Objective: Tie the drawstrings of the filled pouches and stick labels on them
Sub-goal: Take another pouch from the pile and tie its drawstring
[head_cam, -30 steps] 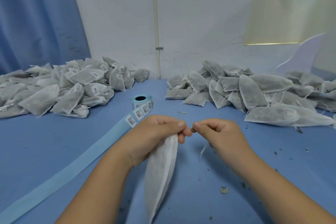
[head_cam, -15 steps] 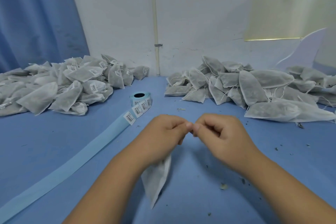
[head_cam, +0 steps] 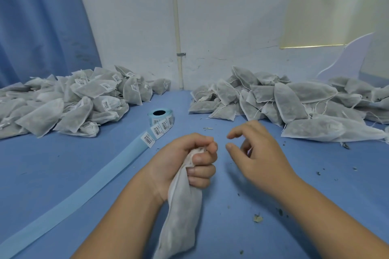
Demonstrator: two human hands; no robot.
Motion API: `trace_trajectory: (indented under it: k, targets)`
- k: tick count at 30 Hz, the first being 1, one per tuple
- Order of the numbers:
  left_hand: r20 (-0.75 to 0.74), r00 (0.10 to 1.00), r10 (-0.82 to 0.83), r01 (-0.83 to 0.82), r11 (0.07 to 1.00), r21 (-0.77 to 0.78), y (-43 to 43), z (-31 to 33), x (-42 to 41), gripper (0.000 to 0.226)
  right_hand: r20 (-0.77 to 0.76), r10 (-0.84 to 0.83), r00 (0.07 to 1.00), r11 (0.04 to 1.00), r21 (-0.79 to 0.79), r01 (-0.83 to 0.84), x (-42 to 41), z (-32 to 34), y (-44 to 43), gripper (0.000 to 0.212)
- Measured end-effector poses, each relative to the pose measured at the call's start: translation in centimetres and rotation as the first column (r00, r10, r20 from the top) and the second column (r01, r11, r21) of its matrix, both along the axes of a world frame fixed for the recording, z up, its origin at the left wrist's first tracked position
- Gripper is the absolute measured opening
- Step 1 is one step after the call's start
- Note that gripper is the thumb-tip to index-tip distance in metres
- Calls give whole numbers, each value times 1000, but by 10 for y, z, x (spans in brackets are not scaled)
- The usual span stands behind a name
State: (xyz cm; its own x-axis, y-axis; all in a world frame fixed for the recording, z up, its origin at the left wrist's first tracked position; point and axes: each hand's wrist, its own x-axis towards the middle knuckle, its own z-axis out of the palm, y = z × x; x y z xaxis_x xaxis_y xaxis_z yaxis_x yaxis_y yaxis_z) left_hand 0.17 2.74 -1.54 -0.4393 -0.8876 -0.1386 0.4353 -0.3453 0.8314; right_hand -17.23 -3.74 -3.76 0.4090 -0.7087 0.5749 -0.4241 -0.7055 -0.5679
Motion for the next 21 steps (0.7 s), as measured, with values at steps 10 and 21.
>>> trace_trajectory:
  k: [10,21]
  targets:
    - [-129,986,-103,102,995,-14,-1,-1,3,17,334,286,898,906,211,-368,10,15,28,16]
    - [69,996,-58,59,998,-13,-2,-5,7,28,324,202,924,852,407,-329,11,17,28,16]
